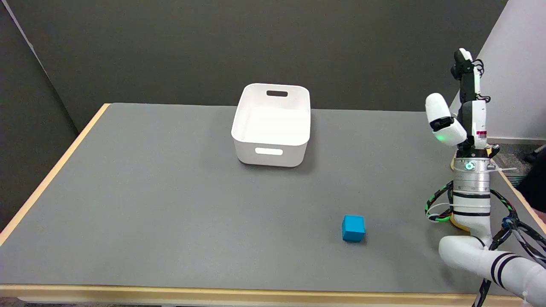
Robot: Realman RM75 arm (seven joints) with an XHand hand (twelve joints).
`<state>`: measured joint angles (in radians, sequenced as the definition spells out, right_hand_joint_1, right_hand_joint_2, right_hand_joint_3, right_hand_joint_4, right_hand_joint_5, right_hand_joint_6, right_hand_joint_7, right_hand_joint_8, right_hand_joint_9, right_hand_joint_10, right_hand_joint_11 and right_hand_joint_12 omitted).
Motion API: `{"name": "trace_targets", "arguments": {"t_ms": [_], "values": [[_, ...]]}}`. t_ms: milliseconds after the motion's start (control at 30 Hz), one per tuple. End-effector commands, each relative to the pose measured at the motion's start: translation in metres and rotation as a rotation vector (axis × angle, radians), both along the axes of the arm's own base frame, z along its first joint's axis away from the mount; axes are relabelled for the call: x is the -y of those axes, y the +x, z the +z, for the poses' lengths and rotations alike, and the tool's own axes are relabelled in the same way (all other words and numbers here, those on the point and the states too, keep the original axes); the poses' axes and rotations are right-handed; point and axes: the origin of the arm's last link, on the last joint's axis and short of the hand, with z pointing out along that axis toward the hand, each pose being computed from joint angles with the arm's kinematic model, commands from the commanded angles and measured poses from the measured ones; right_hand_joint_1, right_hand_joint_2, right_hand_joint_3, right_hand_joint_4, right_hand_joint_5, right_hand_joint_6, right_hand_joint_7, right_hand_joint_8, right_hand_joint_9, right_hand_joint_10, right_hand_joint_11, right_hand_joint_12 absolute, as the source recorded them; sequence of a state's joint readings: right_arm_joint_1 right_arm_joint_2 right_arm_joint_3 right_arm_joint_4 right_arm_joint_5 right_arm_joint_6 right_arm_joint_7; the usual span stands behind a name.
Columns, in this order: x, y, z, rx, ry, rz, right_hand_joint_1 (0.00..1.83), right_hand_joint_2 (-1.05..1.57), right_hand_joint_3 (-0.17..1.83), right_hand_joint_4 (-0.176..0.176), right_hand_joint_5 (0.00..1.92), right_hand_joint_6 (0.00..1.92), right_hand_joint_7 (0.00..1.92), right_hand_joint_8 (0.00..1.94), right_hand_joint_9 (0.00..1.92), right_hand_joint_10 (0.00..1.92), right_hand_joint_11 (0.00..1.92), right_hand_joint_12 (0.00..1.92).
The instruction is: Pick up the blue cube.
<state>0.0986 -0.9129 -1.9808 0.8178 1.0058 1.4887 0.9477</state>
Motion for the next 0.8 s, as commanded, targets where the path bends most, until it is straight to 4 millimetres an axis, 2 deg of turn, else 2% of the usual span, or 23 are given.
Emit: {"name": "trace_targets", "arguments": {"t_ms": [33, 167, 233, 300, 400, 467, 567, 667, 800], "values": [[0.006, 0.002, -0.002, 0.002, 0.062, -0.030, 0.35, 0.65, 0.97, 0.025, 0.07, 0.35, 0.06, 0.17, 0.01, 0.36, 0.00, 0.59], [-0.005, 0.003, -0.007, 0.003, 0.120, -0.002, 0.37, 0.64, 0.98, 0.025, 0.11, 0.39, 0.11, 0.27, 0.02, 0.52, 0.00, 0.66], [-0.014, 0.006, -0.011, -0.013, 0.138, 0.022, 0.42, 0.68, 0.86, 0.020, 0.18, 0.37, 0.21, 0.27, 0.08, 0.62, 0.00, 0.79], [-0.027, 0.006, -0.016, -0.025, 0.155, 0.033, 0.42, 0.63, 0.95, 0.013, 0.18, 0.44, 0.22, 0.36, 0.09, 0.67, 0.00, 0.87], [-0.052, 0.005, -0.025, -0.072, 0.146, 0.024, 0.43, 0.61, 0.96, 0.006, 0.19, 0.47, 0.24, 0.39, 0.10, 0.70, 0.00, 0.92], [-0.076, 0.002, -0.033, -0.164, 0.097, -0.003, 0.43, 0.61, 0.96, 0.002, 0.20, 0.47, 0.24, 0.40, 0.10, 0.71, 0.00, 0.93], [-0.099, -0.005, -0.041, -0.229, 0.056, -0.037, 0.43, 0.61, 0.95, -0.002, 0.20, 0.47, 0.24, 0.40, 0.11, 0.71, 0.00, 0.93], [-0.113, -0.010, -0.048, -0.236, 0.068, -0.036, 0.42, 0.60, 0.95, 0.000, 0.20, 0.48, 0.25, 0.41, 0.11, 0.71, 0.00, 0.95], [-0.136, -0.024, -0.069, -0.232, 0.116, -0.043, 0.42, 0.60, 0.95, 0.000, 0.21, 0.48, 0.25, 0.41, 0.12, 0.71, 0.00, 0.96]]}}
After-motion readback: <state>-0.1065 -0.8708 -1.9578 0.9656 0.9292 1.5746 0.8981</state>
